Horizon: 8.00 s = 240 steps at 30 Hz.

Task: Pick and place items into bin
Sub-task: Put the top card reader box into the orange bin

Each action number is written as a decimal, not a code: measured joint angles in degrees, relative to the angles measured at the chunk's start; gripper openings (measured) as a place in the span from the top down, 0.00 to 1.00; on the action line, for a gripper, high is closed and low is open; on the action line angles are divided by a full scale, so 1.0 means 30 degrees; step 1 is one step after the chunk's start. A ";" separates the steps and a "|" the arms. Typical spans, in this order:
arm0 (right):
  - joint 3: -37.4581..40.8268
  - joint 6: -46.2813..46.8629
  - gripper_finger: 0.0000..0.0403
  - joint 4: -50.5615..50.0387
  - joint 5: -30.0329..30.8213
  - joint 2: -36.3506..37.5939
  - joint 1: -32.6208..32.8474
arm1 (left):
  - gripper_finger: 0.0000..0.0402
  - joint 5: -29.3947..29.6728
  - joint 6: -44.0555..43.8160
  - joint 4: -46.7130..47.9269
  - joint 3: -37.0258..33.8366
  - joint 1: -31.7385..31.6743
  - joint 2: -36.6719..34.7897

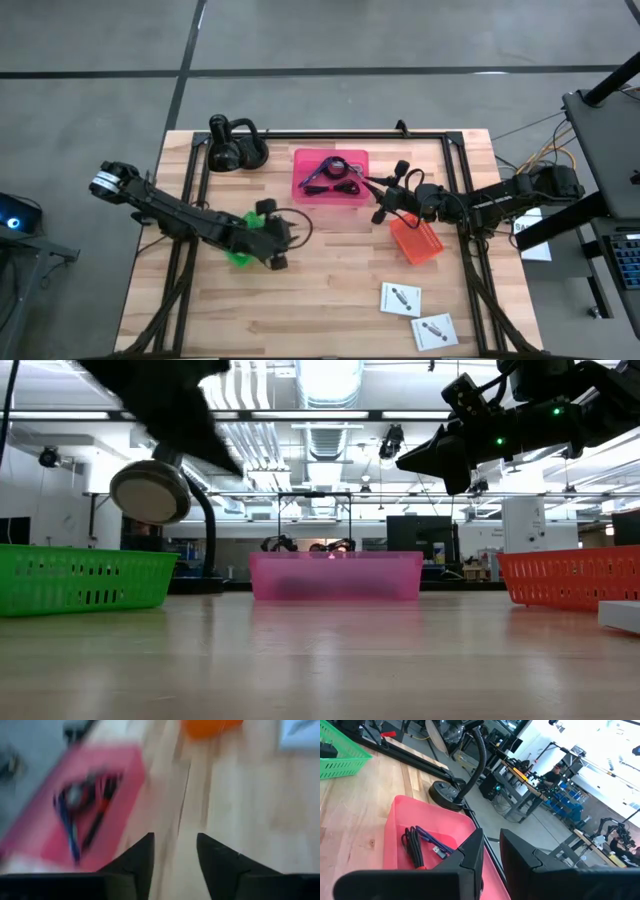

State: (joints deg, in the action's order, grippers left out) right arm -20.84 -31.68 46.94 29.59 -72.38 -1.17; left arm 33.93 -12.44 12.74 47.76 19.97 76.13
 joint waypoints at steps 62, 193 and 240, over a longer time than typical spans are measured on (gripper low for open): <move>-0.7367 0.8204 0.54 -1.4847 -0.6886 -0.0087 0.3592 | 1.00 -0.8216 0.8701 -0.6094 -1.5386 -0.5115 -2.4340; -1.8462 2.2780 0.01 -3.3517 -0.9428 -1.3162 1.2997 | 1.00 -0.7159 0.8602 -0.5611 -1.5779 -0.5134 -2.3770; -1.8850 2.6381 0.01 -3.5934 -0.9795 -1.3340 1.4669 | 1.00 -0.7167 0.8566 -0.5597 -1.5786 -0.5134 -2.3763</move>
State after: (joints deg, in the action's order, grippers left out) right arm -77.39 47.46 -60.86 0.20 -112.40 42.84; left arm 12.43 13.26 -4.05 0.40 4.56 4.84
